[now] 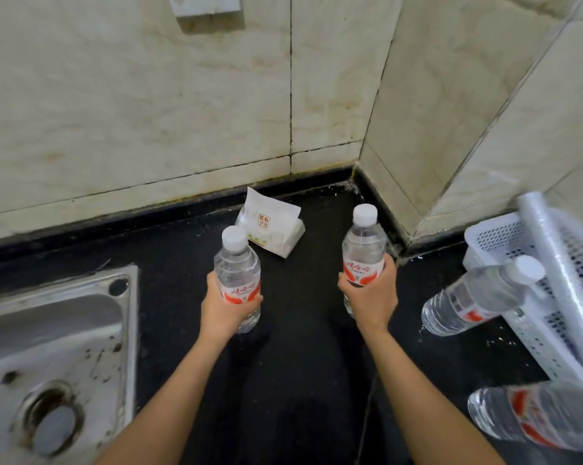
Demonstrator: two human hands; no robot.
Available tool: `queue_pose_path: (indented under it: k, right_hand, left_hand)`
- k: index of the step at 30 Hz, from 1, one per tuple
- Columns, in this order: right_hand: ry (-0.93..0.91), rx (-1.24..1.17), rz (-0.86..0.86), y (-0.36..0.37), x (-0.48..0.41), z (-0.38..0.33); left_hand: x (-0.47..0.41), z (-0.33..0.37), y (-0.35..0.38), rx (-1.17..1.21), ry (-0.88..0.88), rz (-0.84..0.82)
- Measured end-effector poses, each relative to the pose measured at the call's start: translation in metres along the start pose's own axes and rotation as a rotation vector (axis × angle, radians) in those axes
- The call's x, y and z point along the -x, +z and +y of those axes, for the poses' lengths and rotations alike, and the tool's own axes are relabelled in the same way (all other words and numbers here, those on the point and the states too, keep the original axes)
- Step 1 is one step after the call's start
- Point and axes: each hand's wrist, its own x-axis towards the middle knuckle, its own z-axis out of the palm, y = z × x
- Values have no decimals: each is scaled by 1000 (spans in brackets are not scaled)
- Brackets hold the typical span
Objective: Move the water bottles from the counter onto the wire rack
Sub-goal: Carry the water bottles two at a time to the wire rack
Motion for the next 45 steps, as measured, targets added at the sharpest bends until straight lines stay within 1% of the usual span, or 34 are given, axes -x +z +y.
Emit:
queue_pose_path:
  k: [4, 7, 12, 16, 20, 23, 27, 30, 36, 41, 45]
  right_hand:
    - [-39, 89, -13, -3, 16, 1]
    - [-20, 130, -9, -7, 43, 2]
    - [20, 157, 4, -25, 121, 7]
    - [43, 207, 13, -45, 196, 7]
    - [7, 236, 130, -79, 264, -8]
    - [-39, 250, 230, -115, 305, -27]
    - [-86, 280, 389, -163, 340, -51]
    - [-105, 269, 485, -197, 365, -56]
    - [-80, 265, 679, -265, 433, -41]
    - [-1, 284, 848, -334, 509, -13]
    - [79, 320, 960, -397, 586, 13]
  left_hand:
    - [-2, -4, -11, -46, 1, -158]
    - [3, -15, -20, -10, -23, -219]
    - [34, -41, -43, 115, 26, -294]
    - [65, -62, -70, 138, 106, -357]
    - [93, -60, -95, 221, 167, -413]
    - [118, -41, -106, 258, 246, -531]
    - [160, -4, -112, 277, 421, -697]
    - [197, 16, -113, 300, 516, -800]
    - [277, 30, -101, 330, 637, -1000]
    - [363, 19, -81, 320, 654, -1154]
    - [450, 4, -65, 318, 678, -1255]
